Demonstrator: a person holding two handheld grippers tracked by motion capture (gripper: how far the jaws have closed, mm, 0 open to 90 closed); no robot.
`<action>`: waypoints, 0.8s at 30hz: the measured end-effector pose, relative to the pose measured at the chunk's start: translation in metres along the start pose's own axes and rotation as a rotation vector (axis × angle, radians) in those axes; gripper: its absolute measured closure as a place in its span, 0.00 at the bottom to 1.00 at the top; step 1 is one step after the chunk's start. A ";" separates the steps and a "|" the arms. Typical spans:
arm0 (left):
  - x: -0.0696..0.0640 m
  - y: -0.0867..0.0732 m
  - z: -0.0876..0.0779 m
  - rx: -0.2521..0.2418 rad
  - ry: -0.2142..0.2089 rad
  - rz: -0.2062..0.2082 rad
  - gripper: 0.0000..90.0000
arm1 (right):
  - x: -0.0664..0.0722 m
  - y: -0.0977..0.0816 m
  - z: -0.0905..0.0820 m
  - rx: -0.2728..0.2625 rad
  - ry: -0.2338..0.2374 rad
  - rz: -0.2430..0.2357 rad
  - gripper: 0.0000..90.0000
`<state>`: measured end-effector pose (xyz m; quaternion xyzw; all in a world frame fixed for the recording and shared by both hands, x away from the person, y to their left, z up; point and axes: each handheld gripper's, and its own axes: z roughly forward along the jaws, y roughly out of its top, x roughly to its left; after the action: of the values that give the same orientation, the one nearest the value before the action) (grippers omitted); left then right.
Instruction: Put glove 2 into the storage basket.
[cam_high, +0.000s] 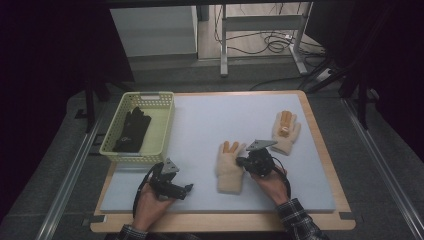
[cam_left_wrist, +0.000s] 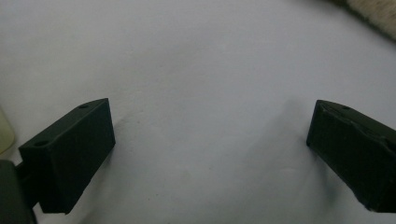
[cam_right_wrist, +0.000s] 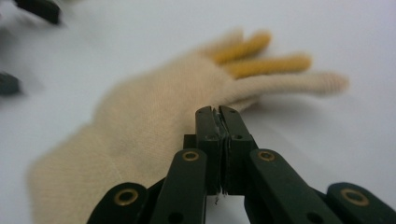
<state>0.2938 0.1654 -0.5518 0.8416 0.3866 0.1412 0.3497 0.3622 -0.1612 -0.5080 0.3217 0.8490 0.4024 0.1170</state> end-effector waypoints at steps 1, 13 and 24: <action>0.000 0.000 0.000 0.000 0.001 0.002 0.02 | 0.002 0.004 -0.007 -0.025 -0.004 -0.010 0.95; 0.000 0.000 0.000 0.000 0.000 0.000 0.02 | -0.022 -0.009 -0.028 -0.041 -0.084 0.056 0.77; 0.000 0.000 0.000 0.000 0.001 0.001 0.02 | -0.004 -0.048 -0.023 0.045 -0.052 0.008 0.81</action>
<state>0.2938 0.1653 -0.5518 0.8417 0.3864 0.1419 0.3495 0.3331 -0.2005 -0.5297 0.3377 0.8533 0.3754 0.1301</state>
